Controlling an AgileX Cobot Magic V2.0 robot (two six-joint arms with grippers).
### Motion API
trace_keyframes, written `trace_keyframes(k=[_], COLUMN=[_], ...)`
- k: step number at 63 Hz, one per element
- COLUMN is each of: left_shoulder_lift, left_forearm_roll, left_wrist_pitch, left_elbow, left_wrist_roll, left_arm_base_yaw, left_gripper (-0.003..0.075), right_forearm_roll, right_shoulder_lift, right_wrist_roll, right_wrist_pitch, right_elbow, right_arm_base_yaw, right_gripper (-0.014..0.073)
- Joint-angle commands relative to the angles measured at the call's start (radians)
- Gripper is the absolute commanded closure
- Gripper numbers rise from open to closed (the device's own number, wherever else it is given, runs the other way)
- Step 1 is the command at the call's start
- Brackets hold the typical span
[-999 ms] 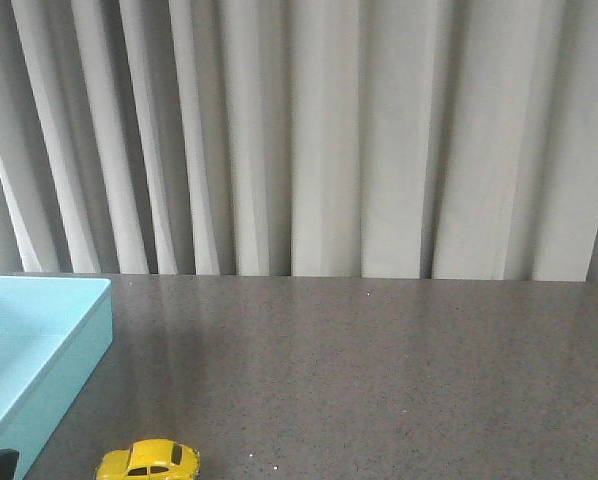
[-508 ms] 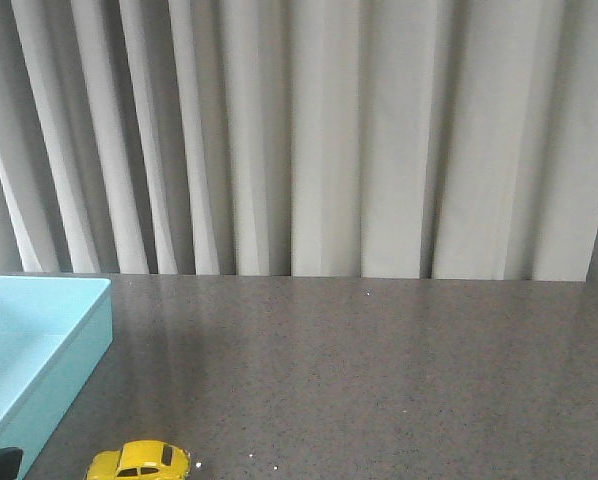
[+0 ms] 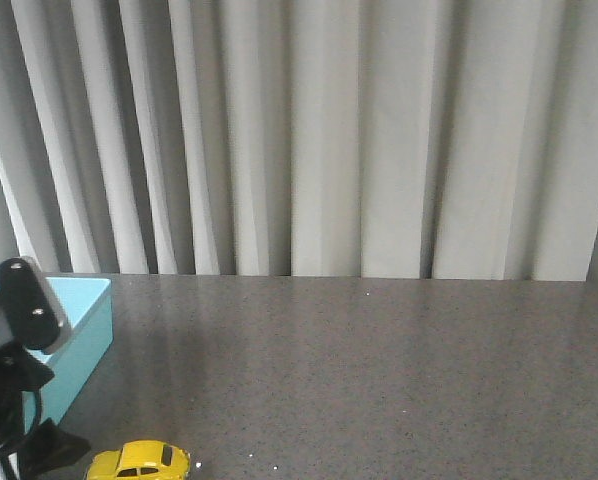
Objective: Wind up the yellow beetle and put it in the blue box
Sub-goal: 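Lower the left gripper onto the yellow car and grasp it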
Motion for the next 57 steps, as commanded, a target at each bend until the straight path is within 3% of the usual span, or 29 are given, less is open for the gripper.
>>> trace_keyframes(k=[1,15,33,57], left_shoulder_lift=[0.069,0.278,0.515,0.635], left_forearm_roll=[-0.06,-0.082,-0.082,-0.079], left_wrist_pitch=[-0.026,0.006,0.182,0.266], left_elbow=[-0.086,-0.198,-0.372,-0.465], left_wrist_roll=[0.061,0.153,0.173,0.187], left_arm_base_yaw=[-0.007,-0.007,-0.007,-0.007], left_gripper=[0.0164,0.0164,0.0164,0.0182], right_forearm_roll=[-0.018,-0.018,-0.018,-0.018], right_shoulder_lift=[-0.001,-0.001,-0.001,-0.001], right_wrist_roll=[-0.002,-0.002,-0.002,-0.002], right_wrist_pitch=[-0.049,-0.049,-0.048,-0.048], right_elbow=[-0.023,-0.023,-0.023,-0.023], right_arm_base_yaw=[0.0,0.0,0.0,0.0], right_gripper=[0.0033,0.0033,0.0033,0.0033])
